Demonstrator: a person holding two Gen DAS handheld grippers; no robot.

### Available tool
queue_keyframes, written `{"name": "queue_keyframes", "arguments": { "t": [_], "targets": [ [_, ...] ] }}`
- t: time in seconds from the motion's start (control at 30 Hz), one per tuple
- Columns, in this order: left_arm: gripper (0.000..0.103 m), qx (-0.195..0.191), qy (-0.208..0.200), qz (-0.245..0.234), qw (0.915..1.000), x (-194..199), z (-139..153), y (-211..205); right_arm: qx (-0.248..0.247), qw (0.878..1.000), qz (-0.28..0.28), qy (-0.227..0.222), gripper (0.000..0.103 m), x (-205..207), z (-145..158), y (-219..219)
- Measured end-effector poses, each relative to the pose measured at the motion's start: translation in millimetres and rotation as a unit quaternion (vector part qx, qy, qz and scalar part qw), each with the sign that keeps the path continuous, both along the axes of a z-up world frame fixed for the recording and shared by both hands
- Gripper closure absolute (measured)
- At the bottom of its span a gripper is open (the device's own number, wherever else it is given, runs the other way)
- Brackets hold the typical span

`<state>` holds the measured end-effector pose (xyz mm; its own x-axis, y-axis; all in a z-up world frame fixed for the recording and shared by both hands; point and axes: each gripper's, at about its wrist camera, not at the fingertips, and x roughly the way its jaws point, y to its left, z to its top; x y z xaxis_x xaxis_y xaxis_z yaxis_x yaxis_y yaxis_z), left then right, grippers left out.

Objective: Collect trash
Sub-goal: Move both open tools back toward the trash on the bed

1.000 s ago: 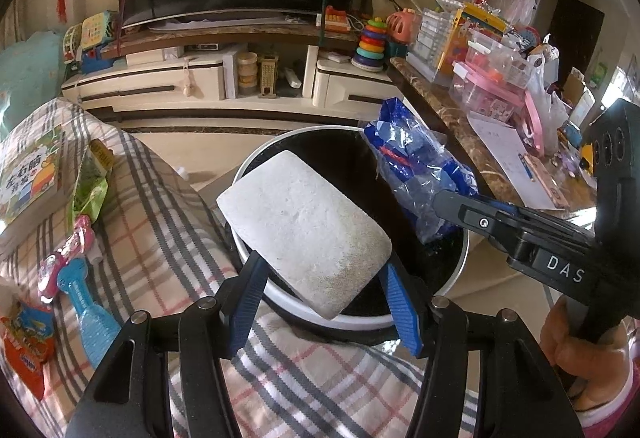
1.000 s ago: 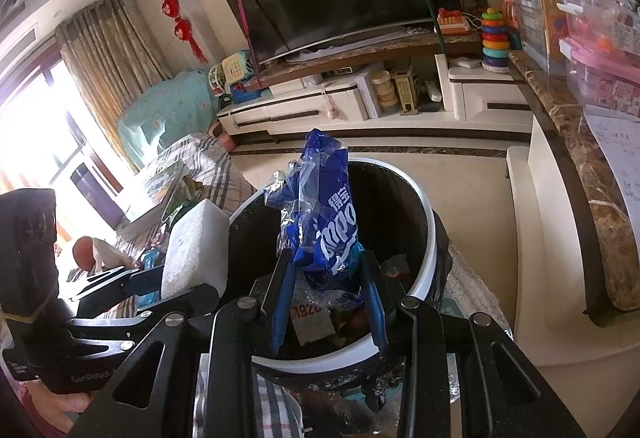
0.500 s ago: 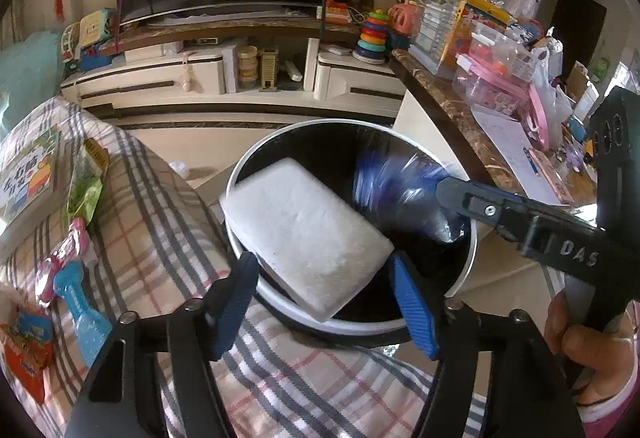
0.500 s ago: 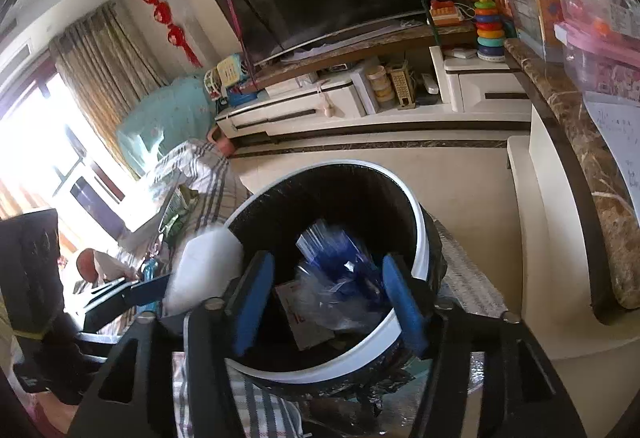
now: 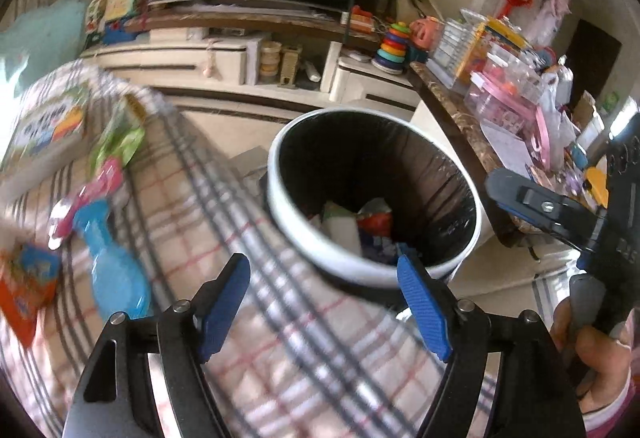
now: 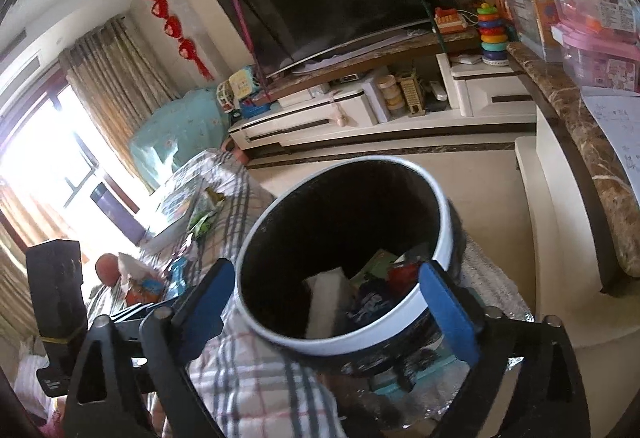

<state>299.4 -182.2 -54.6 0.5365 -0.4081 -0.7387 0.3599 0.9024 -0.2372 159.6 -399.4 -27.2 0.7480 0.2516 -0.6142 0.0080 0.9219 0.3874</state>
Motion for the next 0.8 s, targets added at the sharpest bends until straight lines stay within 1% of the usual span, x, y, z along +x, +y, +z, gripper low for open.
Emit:
{"name": "queue_keyframes", "arguments": {
  "t": [0.2, 0.3, 0.37, 0.53, 0.8],
  "targets": [
    [0.027, -0.02, 0.01, 0.046, 0.9987, -31, -4, 45, -0.012, 1.0, 0.027, 0.004, 0.005, -10, -6, 33],
    [0.027, -0.021, 0.006, 0.064, 0.9977, -47, 0, 63, -0.009, 0.999, 0.038, 0.001, 0.005, -16, -8, 48],
    [0.027, -0.023, 0.004, 0.075, 0.9969, -56, 4, 75, -0.017, 0.999, 0.045, 0.003, 0.004, -18, -9, 61],
    [0.026, -0.027, 0.002, 0.108, 0.9938, -82, 7, 111, -0.034, 0.997, 0.068, 0.01, 0.004, -21, -13, 91],
    [0.026, -0.027, 0.007, 0.161, 0.9866, -108, 7, 160, -0.054, 0.993, 0.107, 0.009, 0.004, -26, -20, 132]
  ]
}}
